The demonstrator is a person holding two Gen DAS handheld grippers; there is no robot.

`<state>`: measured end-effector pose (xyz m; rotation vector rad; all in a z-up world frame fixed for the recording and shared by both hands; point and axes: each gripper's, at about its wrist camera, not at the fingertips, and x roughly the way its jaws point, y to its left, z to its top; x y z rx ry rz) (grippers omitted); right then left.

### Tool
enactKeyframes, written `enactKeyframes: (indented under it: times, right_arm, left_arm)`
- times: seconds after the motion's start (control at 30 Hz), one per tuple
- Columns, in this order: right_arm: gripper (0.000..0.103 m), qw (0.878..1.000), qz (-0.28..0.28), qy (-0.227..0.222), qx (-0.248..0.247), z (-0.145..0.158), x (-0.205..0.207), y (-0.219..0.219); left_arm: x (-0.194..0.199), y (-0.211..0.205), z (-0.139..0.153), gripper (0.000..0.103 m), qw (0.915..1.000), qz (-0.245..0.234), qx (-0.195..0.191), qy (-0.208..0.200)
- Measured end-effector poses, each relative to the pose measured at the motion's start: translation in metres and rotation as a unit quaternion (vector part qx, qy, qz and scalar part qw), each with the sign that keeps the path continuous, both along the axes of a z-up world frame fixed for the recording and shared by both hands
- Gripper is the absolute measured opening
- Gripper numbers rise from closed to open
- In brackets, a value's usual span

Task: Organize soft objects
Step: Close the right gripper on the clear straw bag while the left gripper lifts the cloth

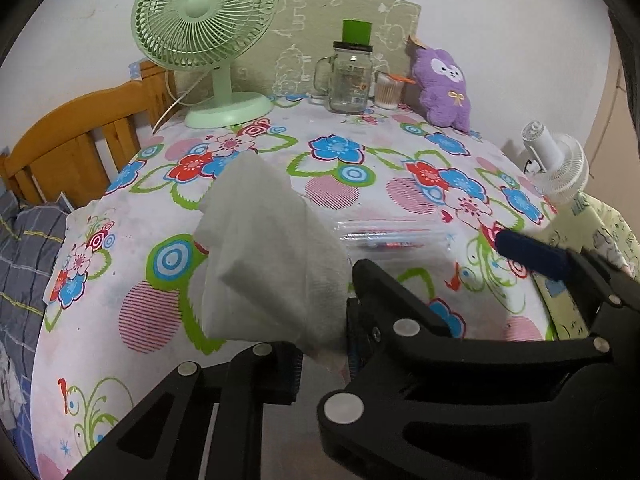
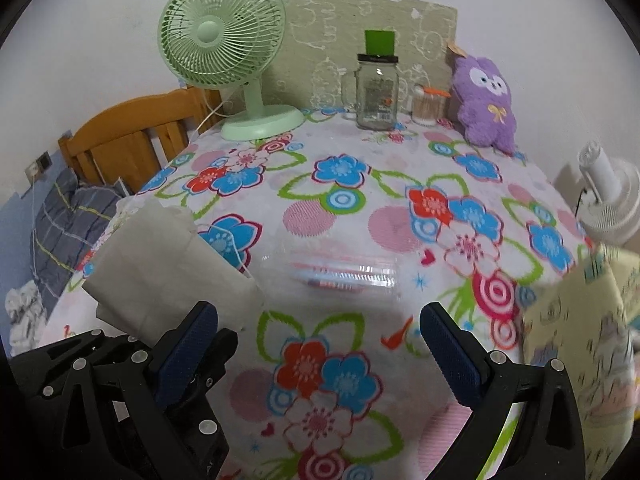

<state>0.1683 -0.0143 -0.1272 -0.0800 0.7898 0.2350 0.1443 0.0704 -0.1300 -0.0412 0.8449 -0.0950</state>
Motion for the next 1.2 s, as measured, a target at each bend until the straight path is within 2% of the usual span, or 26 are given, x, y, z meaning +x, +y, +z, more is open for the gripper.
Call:
enactKeyframes:
  times: [0.2,0.57,0.63,0.7,0.87,1.2]
  right_arm:
    - [0.102,0.999,0.005,-0.015,-0.031,0.001,0.017,0.000]
    - [0.102,1.000,0.008,-0.005,-0.022,-0.012,0.047,-0.004]
    - [0.097,1.000,0.008,0.001,-0.018,-0.015,0.051,-0.004]
    - [0.084,1.000,0.012,0.020,-0.008,-0.020,0.056,-0.006]
    - [0.060,0.998,0.009,0.066,0.017,-0.034,0.062,-0.008]
    - [0.036,0.997,0.011,0.074,0.009,-0.035,0.054,-0.005]
  left_arm:
    - [0.016,-0.005,-0.004,0.017,0.9999,0.000,-0.001,0.014]
    - [0.042,-0.008,-0.012,0.017,0.9992,0.010,0.025,0.031]
    - [0.046,-0.005,-0.014,0.017,0.9990,0.014,0.025,0.035]
    - [0.048,-0.004,-0.017,0.017,0.9989,0.014,0.023,0.039]
    - [0.048,-0.006,-0.019,0.017,0.9987,0.006,0.028,0.043]
    - [0.042,-0.010,-0.018,0.017,0.9986,0.003,0.031,0.042]
